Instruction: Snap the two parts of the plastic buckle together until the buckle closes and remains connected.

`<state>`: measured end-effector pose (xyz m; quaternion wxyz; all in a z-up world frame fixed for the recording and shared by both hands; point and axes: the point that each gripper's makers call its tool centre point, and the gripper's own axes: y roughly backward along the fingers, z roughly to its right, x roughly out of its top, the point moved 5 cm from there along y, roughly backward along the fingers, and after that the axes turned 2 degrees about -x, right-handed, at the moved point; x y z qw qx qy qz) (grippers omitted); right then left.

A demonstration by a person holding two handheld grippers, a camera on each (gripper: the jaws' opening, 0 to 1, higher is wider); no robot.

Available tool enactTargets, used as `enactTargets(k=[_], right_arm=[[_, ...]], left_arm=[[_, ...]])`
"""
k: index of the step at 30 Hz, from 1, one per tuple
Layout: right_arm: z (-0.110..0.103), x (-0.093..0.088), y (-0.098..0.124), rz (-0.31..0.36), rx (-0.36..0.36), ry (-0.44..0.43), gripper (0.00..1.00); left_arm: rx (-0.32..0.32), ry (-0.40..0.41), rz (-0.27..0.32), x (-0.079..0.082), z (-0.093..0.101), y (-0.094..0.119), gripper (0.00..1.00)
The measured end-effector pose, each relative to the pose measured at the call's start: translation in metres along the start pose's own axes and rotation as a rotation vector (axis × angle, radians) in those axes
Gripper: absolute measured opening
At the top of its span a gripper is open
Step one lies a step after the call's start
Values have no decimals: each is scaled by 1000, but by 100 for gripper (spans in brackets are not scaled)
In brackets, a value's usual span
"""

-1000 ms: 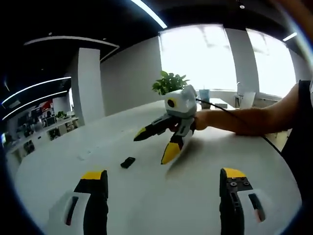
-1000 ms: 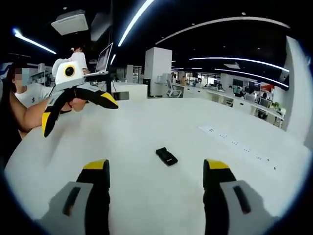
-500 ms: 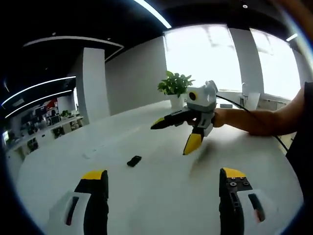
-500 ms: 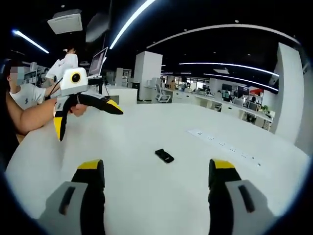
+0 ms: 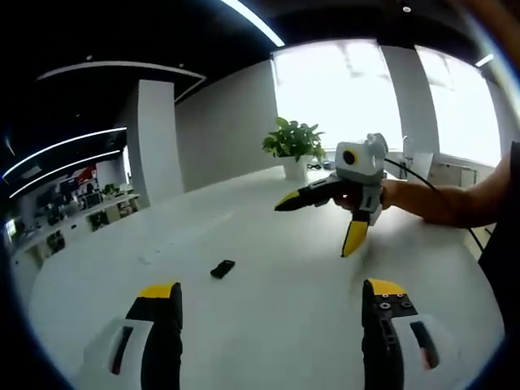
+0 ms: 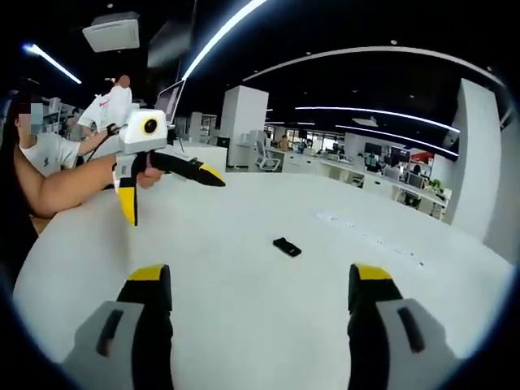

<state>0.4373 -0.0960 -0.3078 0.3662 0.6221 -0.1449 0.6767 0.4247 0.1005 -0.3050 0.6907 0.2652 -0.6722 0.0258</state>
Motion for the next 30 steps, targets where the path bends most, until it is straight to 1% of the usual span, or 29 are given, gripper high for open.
enactTargets(k=[4, 6, 9, 11, 14, 17, 18, 22, 25, 26, 27, 29, 30], right_arm=[[1, 1, 2, 10, -12, -2, 89], [1, -1, 3, 2, -6, -21, 88], [5, -3, 8, -3, -20, -33, 88], [3, -5, 14, -1, -29, -42, 86], [2, -8, 20, 3, -38, -51, 85], [1, -11, 25, -7, -49, -49, 85], [4, -13, 25, -10, -56, -49, 85], [6, -14, 31, -13, -71, -56, 84], [7, -16, 34, -14, -73, -61, 83], [2, -16, 35, -17, -73, -60, 82], [2, -17, 35, -23, -76, -58, 81], [2, -17, 40, -27, -82, -52, 80], [3, -15, 43, -25, -86, -63, 80]], left_arm=[[10, 7, 5, 0, -1, 1, 93], [17, 12, 4, -1, -10, 2, 93], [35, 14, 3, -1, -14, 4, 92], [52, 20, 1, 0, -17, 6, 92], [76, 52, -11, -1, -21, 7, 92], [88, 59, -36, -5, -20, 8, 91], [92, 58, -42, -7, -21, 8, 91], [98, 62, -52, -16, -20, 9, 90], [116, 69, -67, -23, -25, 10, 88], [117, 87, -73, -25, -26, 10, 87], [113, 108, -87, -27, -25, 11, 87], [113, 113, -102, -29, -25, 11, 86], [120, 123, -117, -29, -25, 13, 86]])
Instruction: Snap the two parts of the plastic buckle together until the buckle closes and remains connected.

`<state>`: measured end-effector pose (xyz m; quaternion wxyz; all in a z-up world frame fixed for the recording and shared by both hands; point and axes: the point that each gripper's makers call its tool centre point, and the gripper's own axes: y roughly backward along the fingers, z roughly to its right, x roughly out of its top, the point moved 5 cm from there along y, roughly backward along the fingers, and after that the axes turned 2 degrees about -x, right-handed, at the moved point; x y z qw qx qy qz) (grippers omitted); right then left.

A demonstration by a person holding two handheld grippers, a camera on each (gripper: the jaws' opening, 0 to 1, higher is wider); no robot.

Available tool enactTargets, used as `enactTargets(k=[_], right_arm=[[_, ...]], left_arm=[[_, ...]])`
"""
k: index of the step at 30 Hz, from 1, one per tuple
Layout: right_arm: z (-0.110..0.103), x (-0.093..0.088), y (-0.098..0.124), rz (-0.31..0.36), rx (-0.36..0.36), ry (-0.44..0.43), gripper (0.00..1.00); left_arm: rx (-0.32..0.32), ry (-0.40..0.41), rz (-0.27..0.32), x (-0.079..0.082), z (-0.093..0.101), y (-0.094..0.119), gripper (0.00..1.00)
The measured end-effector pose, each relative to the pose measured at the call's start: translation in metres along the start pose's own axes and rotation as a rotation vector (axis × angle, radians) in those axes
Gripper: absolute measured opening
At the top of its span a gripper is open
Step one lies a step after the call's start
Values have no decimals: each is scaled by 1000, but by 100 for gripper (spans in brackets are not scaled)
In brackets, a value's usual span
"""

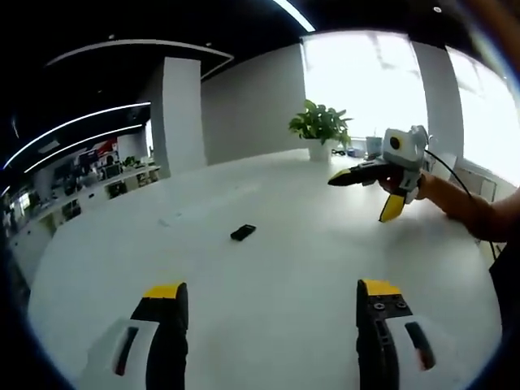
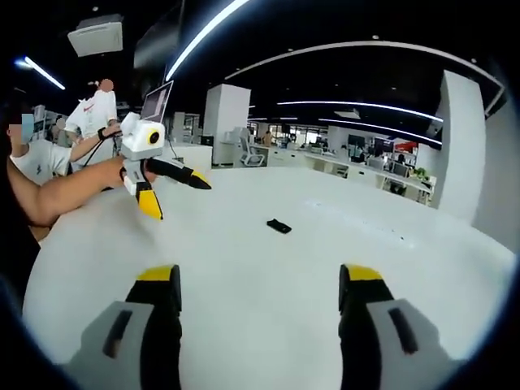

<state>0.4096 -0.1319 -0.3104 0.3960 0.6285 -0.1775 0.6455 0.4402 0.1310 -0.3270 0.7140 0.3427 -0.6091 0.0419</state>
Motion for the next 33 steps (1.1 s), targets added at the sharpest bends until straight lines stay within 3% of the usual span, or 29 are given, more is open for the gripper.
enactTargets(k=[5, 10, 14, 17, 23, 28, 33], right_arm=[[-3, 6, 11, 24, -3, -6, 80], [-8, 0, 24, 37, -2, -7, 78], [-14, -5, 33, 22, 2, -39, 83], [-16, -5, 41, 59, -4, -66, 84], [-18, -7, 44, 51, -22, -59, 83], [-19, -3, 46, 69, -26, -54, 82], [-19, -5, 46, 56, -36, -40, 82]], left_arm=[[18, 12, -19, 1, 13, 14, 87], [-17, 19, 10, -1, 28, 30, 86], [-4, 20, 40, -1, 28, 39, 86], [9, 0, 68, -4, 37, 45, 85], [31, 13, 62, -10, 24, 44, 85], [29, 33, 81, -10, 24, 45, 85], [18, 32, 51, -15, 29, 40, 85]])
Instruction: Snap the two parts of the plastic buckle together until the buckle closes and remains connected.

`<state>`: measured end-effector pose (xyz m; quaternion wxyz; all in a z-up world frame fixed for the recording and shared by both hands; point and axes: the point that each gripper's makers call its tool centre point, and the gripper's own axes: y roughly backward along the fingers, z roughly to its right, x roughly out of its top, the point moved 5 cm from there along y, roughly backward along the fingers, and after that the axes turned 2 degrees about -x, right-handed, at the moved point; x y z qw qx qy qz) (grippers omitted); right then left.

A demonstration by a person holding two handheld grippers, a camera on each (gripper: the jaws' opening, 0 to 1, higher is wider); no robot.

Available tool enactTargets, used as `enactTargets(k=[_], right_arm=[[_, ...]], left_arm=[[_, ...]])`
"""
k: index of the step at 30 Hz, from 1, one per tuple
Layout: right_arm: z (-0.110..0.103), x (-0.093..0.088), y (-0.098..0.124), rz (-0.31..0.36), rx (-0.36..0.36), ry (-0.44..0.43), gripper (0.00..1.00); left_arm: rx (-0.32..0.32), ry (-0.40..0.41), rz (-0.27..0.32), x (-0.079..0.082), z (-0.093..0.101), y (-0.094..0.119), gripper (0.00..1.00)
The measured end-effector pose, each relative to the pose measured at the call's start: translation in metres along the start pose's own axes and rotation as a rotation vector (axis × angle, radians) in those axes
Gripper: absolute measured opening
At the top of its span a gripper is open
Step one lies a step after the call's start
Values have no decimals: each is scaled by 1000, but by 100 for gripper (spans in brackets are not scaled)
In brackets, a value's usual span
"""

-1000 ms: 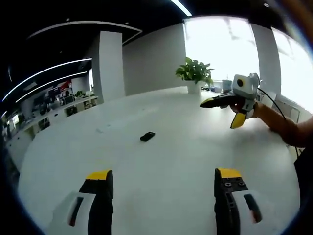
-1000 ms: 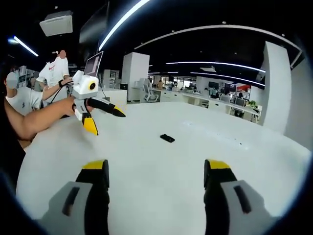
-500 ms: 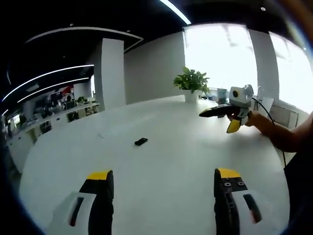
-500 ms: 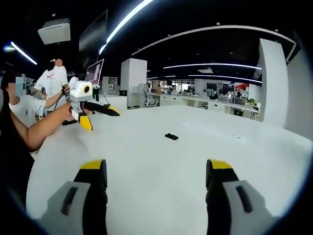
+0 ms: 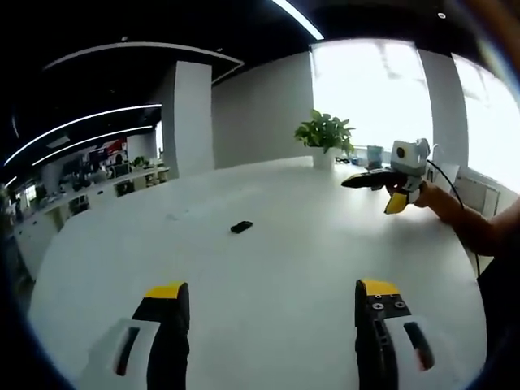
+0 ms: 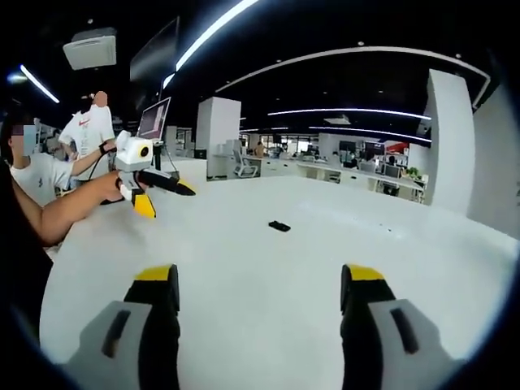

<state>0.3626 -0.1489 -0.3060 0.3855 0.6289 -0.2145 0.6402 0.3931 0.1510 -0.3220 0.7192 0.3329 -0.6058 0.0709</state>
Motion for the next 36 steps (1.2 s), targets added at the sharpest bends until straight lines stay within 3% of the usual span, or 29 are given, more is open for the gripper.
enactTargets(k=[10, 12, 13, 18, 36], right_arm=[[-1, -2, 0, -8, -3, -5, 83], [-3, -3, -1, -2, 12, -9, 90], [-7, -3, -3, 9, 37, -20, 100], [-10, -5, -6, 0, 50, 2, 100], [-10, -6, -5, -8, 60, -2, 100]], left_arm=[[-10, -10, 19, 6, 8, 5, 87], [-14, -12, 20, 6, 9, 5, 88], [-13, -17, 22, 6, 9, 5, 89], [-11, -30, 35, 6, 11, 3, 97], [-20, -30, 9, 2, 16, 2, 94]])
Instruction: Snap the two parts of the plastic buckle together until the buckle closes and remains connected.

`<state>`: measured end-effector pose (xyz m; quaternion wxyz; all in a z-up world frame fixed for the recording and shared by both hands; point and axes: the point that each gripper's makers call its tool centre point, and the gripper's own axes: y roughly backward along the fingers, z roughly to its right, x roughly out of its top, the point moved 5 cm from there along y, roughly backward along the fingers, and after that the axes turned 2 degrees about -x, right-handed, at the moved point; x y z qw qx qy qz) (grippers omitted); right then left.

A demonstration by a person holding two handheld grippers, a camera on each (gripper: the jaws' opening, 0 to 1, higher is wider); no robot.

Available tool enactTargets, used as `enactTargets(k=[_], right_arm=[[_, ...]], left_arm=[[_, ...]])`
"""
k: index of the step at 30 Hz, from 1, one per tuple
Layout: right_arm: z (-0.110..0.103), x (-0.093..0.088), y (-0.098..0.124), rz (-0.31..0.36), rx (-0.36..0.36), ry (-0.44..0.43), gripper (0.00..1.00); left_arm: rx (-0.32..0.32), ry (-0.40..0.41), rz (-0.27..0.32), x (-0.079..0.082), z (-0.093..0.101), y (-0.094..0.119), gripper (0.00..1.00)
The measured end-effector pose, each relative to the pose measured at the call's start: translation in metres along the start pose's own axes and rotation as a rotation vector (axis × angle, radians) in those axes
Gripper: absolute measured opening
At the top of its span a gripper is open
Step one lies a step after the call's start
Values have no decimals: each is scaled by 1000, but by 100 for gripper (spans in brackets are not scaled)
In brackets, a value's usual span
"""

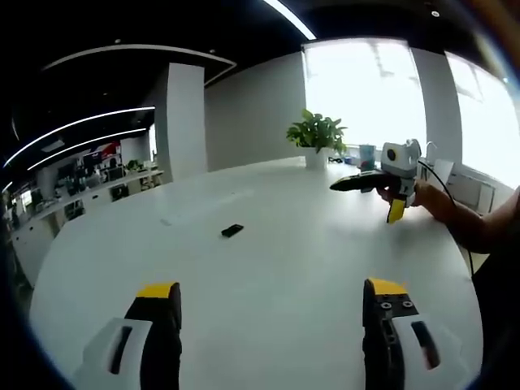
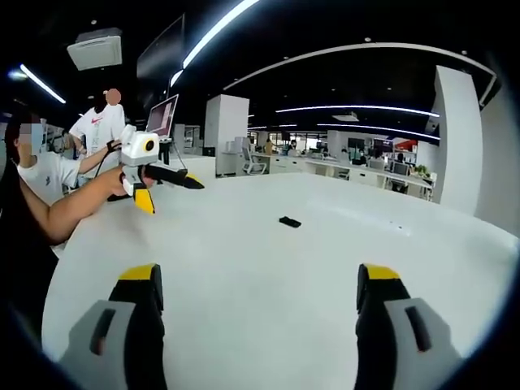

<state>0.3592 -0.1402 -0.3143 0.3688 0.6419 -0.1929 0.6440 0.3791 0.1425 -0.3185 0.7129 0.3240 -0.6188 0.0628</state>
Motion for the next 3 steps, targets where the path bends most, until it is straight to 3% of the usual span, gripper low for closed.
enactTargets(k=[3], right_arm=[[0, 1, 1, 2, -2, 0, 100]], left_arm=[[0, -1, 1, 0, 0, 0, 94]])
